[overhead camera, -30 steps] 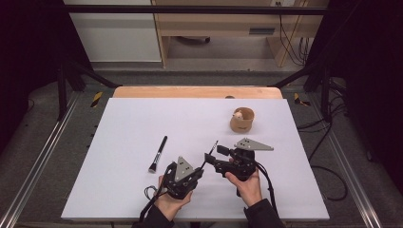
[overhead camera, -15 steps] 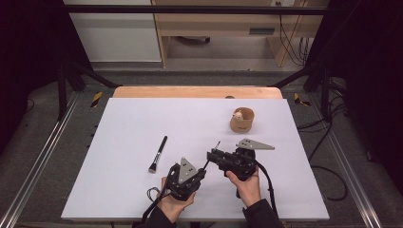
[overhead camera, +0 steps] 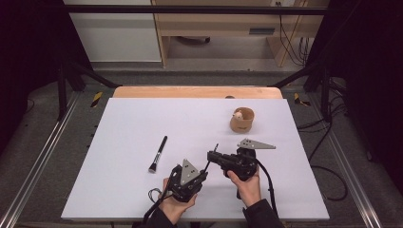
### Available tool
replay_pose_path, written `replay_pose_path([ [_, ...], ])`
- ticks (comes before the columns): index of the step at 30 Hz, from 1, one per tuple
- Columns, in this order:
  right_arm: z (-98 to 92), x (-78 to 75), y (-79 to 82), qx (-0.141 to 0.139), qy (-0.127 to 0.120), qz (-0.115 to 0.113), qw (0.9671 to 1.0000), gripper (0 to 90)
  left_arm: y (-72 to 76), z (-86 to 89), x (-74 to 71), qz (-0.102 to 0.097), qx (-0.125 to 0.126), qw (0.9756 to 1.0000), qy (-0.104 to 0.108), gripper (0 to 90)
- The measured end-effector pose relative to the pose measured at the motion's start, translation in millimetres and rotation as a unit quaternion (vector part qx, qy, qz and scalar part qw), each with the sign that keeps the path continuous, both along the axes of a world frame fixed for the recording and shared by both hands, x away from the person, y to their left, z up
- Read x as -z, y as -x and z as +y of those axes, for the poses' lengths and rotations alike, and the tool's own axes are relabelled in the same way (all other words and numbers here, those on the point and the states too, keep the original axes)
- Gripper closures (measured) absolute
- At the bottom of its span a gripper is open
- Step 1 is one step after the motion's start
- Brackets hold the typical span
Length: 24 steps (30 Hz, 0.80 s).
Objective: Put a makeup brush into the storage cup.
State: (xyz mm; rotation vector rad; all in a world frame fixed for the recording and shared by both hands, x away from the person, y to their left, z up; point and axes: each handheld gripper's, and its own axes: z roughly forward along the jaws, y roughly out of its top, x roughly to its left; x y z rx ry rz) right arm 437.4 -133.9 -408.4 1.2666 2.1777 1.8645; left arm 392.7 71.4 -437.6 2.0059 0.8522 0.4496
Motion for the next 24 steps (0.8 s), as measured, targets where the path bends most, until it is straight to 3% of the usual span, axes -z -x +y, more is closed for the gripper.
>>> replay_pose_path([
  [7, -0.8, -1.4, 0.9, -0.009, 0.004, -0.011, 0.9999, 85.3, 0.2, 1.4, -2.8, -0.004, 0.010, 0.9999, 0.003, 76.0],
  [8, -2.4, -2.6, 1.4, -0.006, 0.007, -0.014, 0.9999, 85.3, 0.0, 2.1, -3.4, -0.004, 0.011, 0.9999, 0.005, 70.9],
  [14, -9.3, -4.4, 1.4, 0.009, 0.026, -0.036, 0.9990, 85.3, -1.3, 8.6, -7.5, -0.015, 0.022, 0.9996, 0.005, 59.4],
  [19, -14.2, -6.5, 1.9, 0.017, 0.030, -0.041, 0.9986, 85.3, -3.3, 17.6, -11.7, -0.015, 0.040, 0.9989, 0.017, 50.0],
  [24, -20.8, -8.4, 2.4, 0.027, 0.040, -0.050, 0.9976, 85.3, -3.4, 26.4, -16.3, -0.028, 0.050, 0.9982, 0.017, 39.1],
])
